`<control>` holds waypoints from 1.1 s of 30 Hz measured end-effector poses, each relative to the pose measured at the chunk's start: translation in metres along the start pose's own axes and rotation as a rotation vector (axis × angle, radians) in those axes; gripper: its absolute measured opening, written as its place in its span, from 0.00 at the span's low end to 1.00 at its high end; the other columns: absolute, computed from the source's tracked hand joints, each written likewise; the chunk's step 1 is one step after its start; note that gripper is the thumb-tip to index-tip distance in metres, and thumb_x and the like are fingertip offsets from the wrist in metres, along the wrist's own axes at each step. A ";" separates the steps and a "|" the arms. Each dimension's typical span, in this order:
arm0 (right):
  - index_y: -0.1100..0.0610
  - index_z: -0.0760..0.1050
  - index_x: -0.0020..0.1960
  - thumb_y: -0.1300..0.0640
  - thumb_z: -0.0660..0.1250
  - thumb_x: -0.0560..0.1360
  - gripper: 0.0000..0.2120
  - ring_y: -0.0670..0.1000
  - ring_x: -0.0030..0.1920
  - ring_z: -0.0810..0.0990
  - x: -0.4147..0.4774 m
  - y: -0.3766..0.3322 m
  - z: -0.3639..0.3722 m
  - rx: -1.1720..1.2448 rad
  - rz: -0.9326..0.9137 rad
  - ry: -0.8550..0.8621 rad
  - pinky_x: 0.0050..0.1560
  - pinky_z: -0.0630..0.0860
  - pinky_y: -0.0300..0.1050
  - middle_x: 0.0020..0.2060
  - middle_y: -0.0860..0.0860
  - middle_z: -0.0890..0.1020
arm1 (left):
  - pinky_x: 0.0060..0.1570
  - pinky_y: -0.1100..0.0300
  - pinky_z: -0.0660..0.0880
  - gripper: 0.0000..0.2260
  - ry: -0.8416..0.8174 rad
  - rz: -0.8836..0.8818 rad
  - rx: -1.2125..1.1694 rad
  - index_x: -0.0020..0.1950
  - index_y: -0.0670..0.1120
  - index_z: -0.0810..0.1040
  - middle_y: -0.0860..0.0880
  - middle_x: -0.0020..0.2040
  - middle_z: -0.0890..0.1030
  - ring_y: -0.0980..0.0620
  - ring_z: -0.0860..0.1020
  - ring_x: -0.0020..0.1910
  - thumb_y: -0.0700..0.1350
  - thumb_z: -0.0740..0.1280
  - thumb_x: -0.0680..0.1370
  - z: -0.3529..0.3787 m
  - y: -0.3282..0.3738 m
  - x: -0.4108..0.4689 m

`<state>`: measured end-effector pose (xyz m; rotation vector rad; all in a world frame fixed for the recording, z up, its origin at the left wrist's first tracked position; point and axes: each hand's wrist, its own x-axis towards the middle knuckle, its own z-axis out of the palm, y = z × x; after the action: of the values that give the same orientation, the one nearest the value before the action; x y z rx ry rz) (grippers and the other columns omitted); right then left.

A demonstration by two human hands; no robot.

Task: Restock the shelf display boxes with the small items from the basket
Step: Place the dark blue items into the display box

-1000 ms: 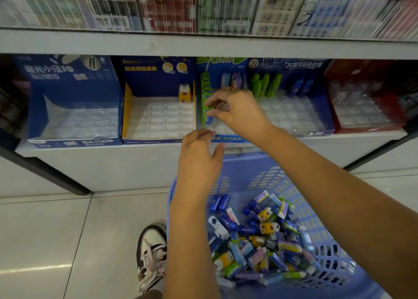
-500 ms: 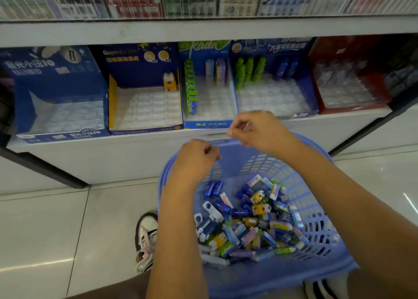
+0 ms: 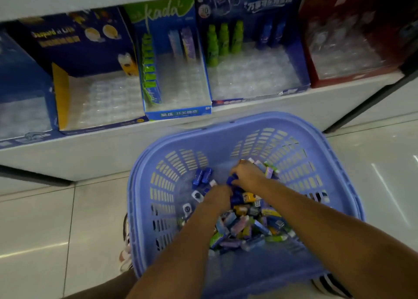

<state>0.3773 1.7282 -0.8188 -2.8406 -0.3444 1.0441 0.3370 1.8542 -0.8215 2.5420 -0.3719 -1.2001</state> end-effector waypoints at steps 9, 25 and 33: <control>0.62 0.78 0.51 0.49 0.66 0.75 0.16 0.58 0.58 0.71 0.024 0.014 0.024 0.007 -0.010 -0.049 0.51 0.71 0.49 0.54 0.60 0.74 | 0.62 0.52 0.69 0.14 0.082 -0.052 0.204 0.64 0.45 0.74 0.43 0.64 0.74 0.43 0.69 0.64 0.43 0.61 0.79 0.024 -0.010 0.021; 0.62 0.76 0.52 0.62 0.66 0.76 0.06 0.44 0.31 0.77 -0.060 0.052 -0.096 1.318 -0.153 -0.258 0.33 0.74 0.34 0.35 0.51 0.80 | 0.29 0.60 0.74 0.13 -0.129 0.066 -1.620 0.44 0.45 0.81 0.50 0.28 0.71 0.54 0.69 0.26 0.55 0.68 0.74 -0.067 0.016 -0.030; 0.63 0.77 0.50 0.65 0.68 0.73 0.06 0.50 0.39 0.82 -0.116 0.038 -0.154 1.485 -0.248 0.254 0.45 0.81 0.37 0.41 0.56 0.82 | 0.27 0.63 0.70 0.06 0.186 0.334 -1.440 0.39 0.49 0.83 0.52 0.27 0.69 0.53 0.66 0.26 0.49 0.72 0.73 -0.113 0.056 -0.067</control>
<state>0.3986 1.6610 -0.6351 -1.4801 0.1101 0.4673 0.3784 1.8454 -0.6847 1.2319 0.1235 -0.6389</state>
